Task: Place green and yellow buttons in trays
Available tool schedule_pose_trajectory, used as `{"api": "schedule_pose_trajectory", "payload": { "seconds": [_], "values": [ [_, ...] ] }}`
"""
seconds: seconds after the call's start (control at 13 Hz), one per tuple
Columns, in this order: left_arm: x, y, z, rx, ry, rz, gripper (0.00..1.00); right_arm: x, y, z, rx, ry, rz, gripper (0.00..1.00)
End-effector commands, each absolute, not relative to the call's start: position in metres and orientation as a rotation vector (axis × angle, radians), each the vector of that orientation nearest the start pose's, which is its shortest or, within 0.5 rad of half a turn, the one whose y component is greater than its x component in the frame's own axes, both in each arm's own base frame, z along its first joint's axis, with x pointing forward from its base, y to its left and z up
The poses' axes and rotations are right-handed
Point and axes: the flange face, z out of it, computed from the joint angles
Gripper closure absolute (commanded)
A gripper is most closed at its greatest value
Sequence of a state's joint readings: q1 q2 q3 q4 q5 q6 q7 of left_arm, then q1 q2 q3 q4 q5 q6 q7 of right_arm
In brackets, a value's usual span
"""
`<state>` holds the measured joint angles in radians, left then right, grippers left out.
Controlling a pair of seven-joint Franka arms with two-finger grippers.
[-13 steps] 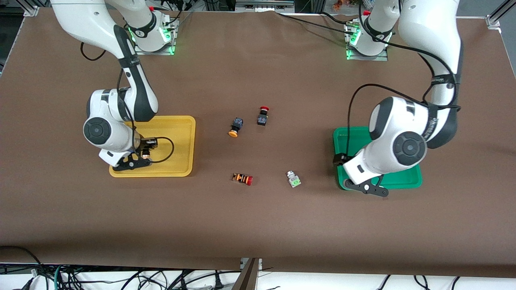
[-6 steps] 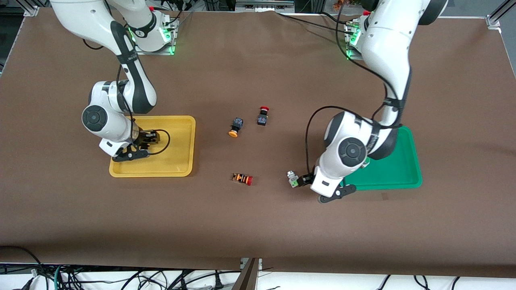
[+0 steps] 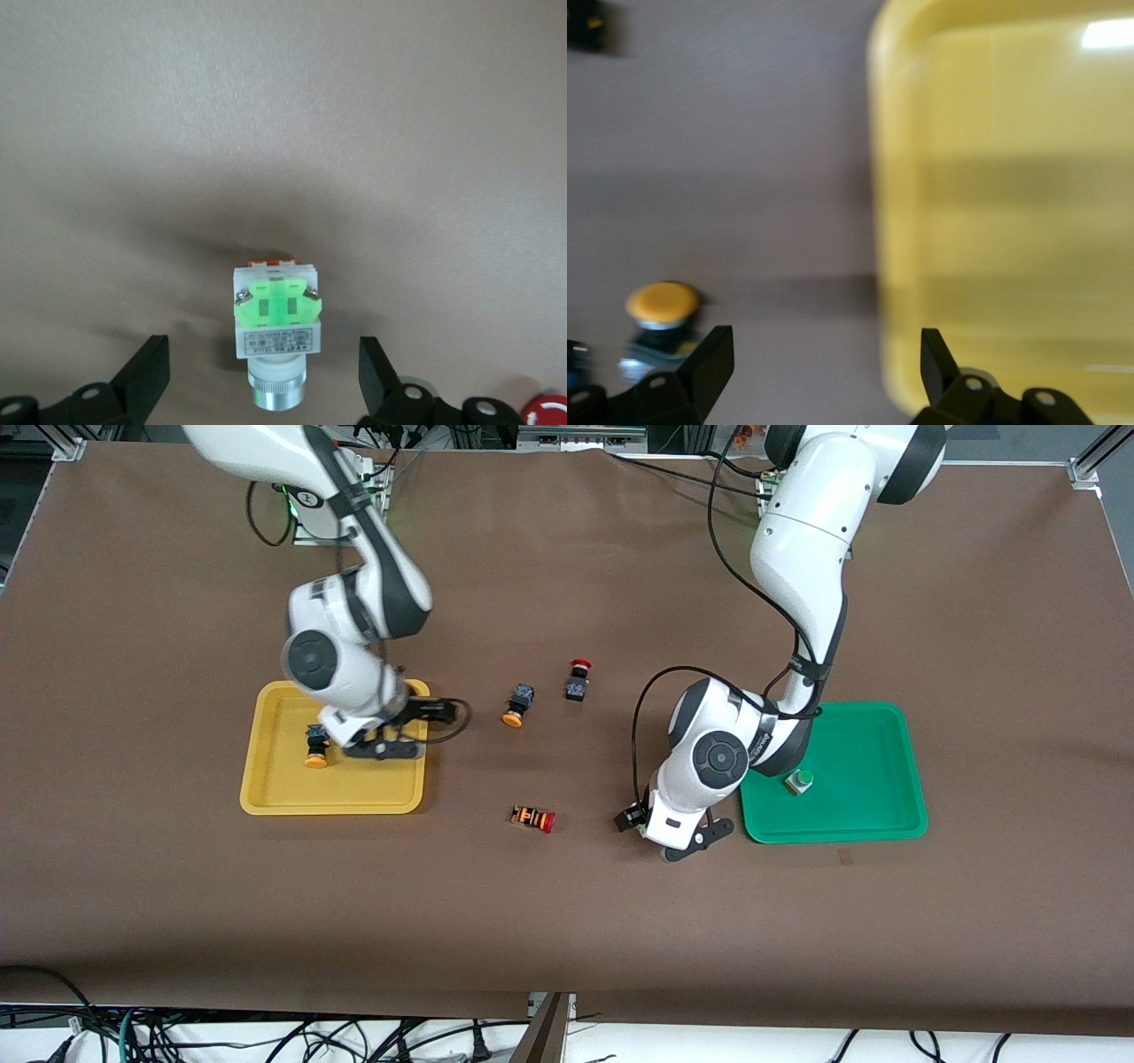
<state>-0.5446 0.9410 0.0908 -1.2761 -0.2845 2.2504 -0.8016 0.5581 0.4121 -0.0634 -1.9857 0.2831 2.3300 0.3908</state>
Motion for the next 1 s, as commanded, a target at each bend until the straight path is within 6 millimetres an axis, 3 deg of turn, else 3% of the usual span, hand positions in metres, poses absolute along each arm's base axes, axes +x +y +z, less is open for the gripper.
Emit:
{"api": "schedule_pose_trajectory", "payload": {
  "seconds": [0.0,0.23,0.46,0.54,0.62,0.69,0.77,0.92],
  "values": [
    [0.656,-0.374,0.172,-3.18,-0.714,0.078,0.65,0.504,0.353,0.228,-2.968,0.33,0.15,0.06],
    [0.663,-0.365,0.182,-3.2,-0.589,0.042,1.0,0.469,0.401,0.196,-2.965,0.416,0.102,0.06],
    [0.682,-0.336,0.222,-3.195,-0.63,0.014,1.0,0.459,0.411,0.172,-2.963,0.44,0.06,0.08],
    [0.681,-0.33,0.235,-3.187,-0.594,0.06,1.0,0.456,0.415,0.172,-2.963,0.428,0.057,0.19],
    [0.68,-0.324,0.247,-3.174,-0.524,0.081,1.0,0.456,0.415,0.172,-2.963,0.428,0.059,0.42],
    [0.686,-0.304,0.265,-3.14,-0.485,0.068,1.0,0.457,0.413,0.173,-2.968,0.405,0.06,0.84],
    [0.688,-0.281,0.277,-3.099,-0.433,0.106,1.0,0.46,0.412,0.178,-2.966,0.395,0.054,1.0],
    [0.696,-0.214,0.285,-3.087,-0.164,0.265,0.95,0.473,0.395,0.196,-2.994,0.354,0.083,1.0]
  ]
}}
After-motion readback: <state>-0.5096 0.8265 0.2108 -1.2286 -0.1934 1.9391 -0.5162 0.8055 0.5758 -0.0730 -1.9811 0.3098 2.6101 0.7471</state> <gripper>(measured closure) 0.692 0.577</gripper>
